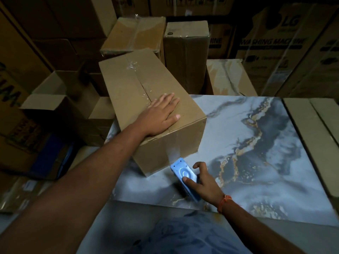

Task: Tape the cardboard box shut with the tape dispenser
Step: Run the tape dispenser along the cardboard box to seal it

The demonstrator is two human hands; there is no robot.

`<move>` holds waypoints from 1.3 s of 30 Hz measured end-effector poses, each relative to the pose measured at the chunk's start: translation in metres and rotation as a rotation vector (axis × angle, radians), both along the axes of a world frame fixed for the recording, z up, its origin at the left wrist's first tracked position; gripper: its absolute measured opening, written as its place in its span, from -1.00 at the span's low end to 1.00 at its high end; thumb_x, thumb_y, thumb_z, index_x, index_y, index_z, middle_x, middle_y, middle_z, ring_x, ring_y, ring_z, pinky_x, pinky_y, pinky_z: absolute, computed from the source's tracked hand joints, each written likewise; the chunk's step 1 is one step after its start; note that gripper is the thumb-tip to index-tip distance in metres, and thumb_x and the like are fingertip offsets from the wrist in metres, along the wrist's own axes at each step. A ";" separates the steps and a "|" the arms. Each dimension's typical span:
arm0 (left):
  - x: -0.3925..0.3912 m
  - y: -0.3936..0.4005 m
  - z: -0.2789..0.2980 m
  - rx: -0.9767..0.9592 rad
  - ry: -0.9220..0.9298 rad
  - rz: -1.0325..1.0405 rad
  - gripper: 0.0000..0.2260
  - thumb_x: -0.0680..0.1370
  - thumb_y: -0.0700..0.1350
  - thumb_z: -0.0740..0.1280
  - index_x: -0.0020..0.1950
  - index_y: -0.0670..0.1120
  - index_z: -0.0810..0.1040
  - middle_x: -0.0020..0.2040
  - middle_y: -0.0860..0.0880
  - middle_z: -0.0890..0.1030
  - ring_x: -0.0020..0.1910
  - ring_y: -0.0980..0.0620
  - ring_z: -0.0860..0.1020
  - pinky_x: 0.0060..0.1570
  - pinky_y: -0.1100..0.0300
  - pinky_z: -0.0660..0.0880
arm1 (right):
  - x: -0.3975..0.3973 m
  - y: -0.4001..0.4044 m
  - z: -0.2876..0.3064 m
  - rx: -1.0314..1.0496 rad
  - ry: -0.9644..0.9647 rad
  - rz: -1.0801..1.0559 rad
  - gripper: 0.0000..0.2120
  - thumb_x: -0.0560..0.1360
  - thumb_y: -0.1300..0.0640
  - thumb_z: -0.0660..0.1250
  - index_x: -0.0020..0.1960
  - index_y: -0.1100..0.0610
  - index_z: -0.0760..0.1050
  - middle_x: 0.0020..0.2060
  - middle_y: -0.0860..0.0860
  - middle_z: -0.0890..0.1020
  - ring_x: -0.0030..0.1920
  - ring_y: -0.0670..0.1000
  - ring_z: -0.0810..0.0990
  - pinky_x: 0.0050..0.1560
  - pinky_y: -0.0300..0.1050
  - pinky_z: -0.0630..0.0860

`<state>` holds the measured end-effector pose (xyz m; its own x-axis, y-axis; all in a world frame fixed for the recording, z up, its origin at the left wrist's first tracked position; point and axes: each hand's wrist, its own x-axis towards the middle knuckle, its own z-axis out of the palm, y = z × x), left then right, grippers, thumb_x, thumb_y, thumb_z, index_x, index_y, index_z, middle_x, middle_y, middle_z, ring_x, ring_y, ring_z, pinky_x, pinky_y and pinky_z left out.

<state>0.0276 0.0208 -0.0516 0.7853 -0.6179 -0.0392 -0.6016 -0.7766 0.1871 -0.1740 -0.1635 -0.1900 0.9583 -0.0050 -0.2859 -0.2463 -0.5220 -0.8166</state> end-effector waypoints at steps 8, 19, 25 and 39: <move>0.009 -0.001 -0.005 0.004 -0.006 -0.009 -0.37 0.68 0.28 0.00 0.70 0.09 -0.05 0.73 0.02 -0.09 0.70 -0.03 -0.13 0.63 -0.20 -0.11 | -0.011 0.006 0.006 0.268 0.013 -0.086 -0.62 0.56 -0.01 0.38 0.29 -0.07 0.30 -0.25 -0.02 0.62 -0.36 -0.17 0.56 -0.31 -0.31 0.49; 0.016 -0.001 -0.012 0.007 -0.014 -0.014 -0.29 0.58 0.37 -0.12 0.69 0.13 -0.06 0.73 0.03 -0.09 0.70 -0.03 -0.11 0.62 -0.24 -0.10 | -0.029 0.023 0.012 0.273 -0.065 -0.112 -0.54 0.61 0.09 0.32 0.46 -0.16 0.33 0.41 -0.15 0.46 0.29 -0.24 0.50 0.13 -0.45 0.43; 0.014 -0.001 -0.012 0.007 -0.023 -0.015 -0.32 0.61 0.36 -0.10 0.70 0.12 -0.06 0.73 0.02 -0.09 0.70 -0.04 -0.11 0.62 -0.25 -0.10 | -0.028 0.022 0.018 0.325 -0.033 -0.082 -0.51 0.63 0.17 0.28 0.54 -0.02 0.31 0.45 -0.17 0.43 0.35 -0.41 0.40 0.23 -0.53 0.33; 0.012 0.000 -0.011 -0.005 -0.020 -0.013 -0.24 0.54 0.41 -0.18 0.69 0.13 -0.05 0.73 0.03 -0.09 0.70 -0.04 -0.12 0.62 -0.24 -0.11 | -0.010 0.019 0.024 0.411 0.062 -0.129 -0.58 0.60 0.18 0.32 0.43 -0.06 0.49 0.38 -0.08 0.55 0.23 -0.09 0.60 0.18 -0.26 0.52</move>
